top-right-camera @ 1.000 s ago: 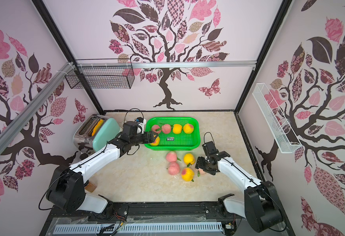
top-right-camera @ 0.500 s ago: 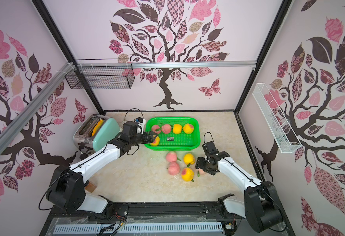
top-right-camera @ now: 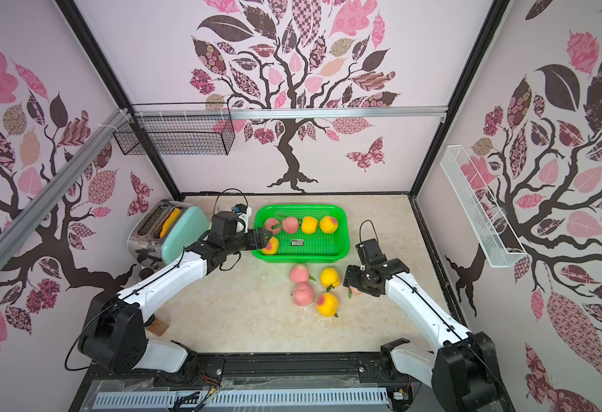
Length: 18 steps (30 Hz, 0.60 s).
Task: Put the peaches into the basket
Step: Pick up the peach from the center of the board.
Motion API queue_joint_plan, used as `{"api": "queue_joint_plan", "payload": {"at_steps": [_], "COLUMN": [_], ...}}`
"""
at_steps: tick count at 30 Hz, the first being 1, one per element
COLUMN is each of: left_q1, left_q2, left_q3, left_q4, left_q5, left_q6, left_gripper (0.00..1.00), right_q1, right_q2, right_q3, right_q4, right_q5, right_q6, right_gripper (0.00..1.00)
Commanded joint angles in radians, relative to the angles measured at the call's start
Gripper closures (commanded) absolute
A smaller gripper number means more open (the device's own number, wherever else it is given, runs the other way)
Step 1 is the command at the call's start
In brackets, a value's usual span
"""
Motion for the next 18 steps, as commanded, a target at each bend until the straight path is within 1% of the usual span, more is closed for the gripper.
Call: {"api": "queue_joint_plan", "payload": {"at_steps": [1, 4, 6, 9, 13, 16, 18], "left_q1": [0.005, 0.006, 0.007, 0.008, 0.011, 0.013, 0.019], "left_q2": [-0.024, -0.025, -0.018, -0.017, -0.017, -0.029, -0.026], "left_q3": [0.004, -0.006, -0.005, -0.001, 0.002, 0.006, 0.009], "left_q4": [-0.01, -0.001, -0.008, -0.022, -0.038, -0.057, -0.058], "left_q5": [-0.009, -0.009, -0.006, 0.004, 0.019, 0.014, 0.022], "left_q6": [0.008, 0.005, 0.002, 0.0, 0.0, -0.001, -0.001], "left_gripper": [0.23, 0.22, 0.22, 0.22, 0.22, 0.22, 0.22], "right_q1": [-0.008, -0.006, -0.007, -0.006, -0.004, 0.004, 0.012], "right_q2": [-0.038, -0.033, -0.019, 0.022, 0.133, 0.213, 0.266], "right_q3": [0.078, 0.142, 0.171, 0.199, 0.277, 0.333, 0.384], "right_q4": [-0.025, 0.006, 0.059, 0.214, 0.348, 0.414, 0.423], "right_q5": [0.084, 0.111, 0.103, 0.007, -0.117, -0.164, -0.179], "right_q6": [-0.036, -0.049, -0.047, -0.023, 0.032, 0.04, 0.038], "right_gripper": [0.24, 0.24, 0.24, 0.25, 0.26, 0.27, 0.27]}}
